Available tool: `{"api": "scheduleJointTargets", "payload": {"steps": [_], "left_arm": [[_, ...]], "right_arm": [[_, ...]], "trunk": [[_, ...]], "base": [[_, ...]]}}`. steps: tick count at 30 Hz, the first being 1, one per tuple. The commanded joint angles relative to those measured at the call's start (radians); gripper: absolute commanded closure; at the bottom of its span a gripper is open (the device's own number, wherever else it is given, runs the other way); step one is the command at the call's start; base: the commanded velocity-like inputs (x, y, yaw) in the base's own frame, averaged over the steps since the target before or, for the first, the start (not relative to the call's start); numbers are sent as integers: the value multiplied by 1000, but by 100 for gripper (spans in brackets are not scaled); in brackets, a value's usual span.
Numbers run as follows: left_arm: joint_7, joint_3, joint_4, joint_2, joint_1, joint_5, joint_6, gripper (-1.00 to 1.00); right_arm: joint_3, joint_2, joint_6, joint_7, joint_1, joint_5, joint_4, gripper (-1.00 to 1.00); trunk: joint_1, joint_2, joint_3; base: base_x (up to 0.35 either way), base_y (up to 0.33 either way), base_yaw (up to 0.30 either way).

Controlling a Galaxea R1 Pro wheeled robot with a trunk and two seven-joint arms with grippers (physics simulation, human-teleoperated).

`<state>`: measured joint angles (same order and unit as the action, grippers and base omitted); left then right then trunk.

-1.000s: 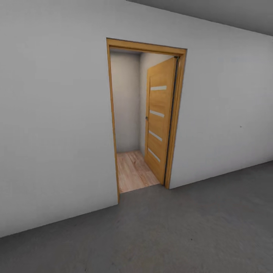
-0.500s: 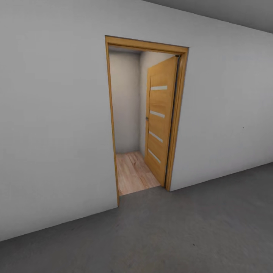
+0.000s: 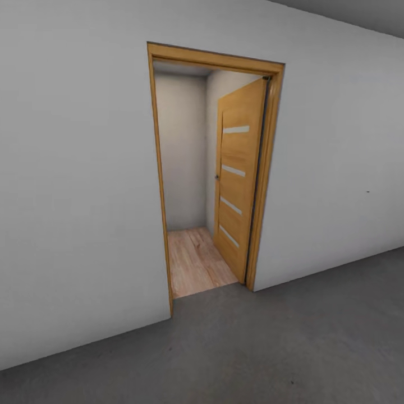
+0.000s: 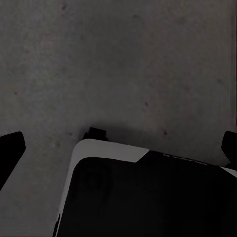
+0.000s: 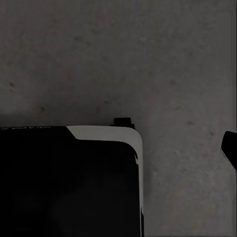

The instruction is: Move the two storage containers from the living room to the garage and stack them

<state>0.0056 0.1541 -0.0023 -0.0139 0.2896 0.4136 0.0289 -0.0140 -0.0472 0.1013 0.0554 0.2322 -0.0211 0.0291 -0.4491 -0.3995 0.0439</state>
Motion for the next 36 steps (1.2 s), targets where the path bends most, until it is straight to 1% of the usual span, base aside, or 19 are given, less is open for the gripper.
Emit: {"api": "scheduleJointTargets", "payload": {"steps": [1, 10, 25, 31, 36], "left_arm": [[1, 9, 1, 0, 0, 8, 3, -100], [1, 9, 1, 0, 0, 8, 3, -100], [1, 9, 1, 0, 0, 10, 3, -100], [1, 9, 1, -1, 0, 10, 3, -100], [1, 9, 1, -2, 0, 10, 1, -100]], "right_arm": [[-1, 0, 6, 4, 1, -2, 3, -100], [-2, 0, 5, 4, 1, -10, 3, -100], [-3, 0, 3, 4, 1, -11, 3, -100], [-2, 0, 3, 4, 1, -8, 3, -100], [3, 1, 1, 3, 1, -1, 3, -100]], "trunk": [[-1, -1, 0], [-1, -1, 0], [-1, -1, 0], [-1, -1, 0], [-1, -1, 0]], "base": [[310, -114, 0], [306, -126, -25], [304, -129, -217], [303, -117, -26], [313, -27, -2]]}}
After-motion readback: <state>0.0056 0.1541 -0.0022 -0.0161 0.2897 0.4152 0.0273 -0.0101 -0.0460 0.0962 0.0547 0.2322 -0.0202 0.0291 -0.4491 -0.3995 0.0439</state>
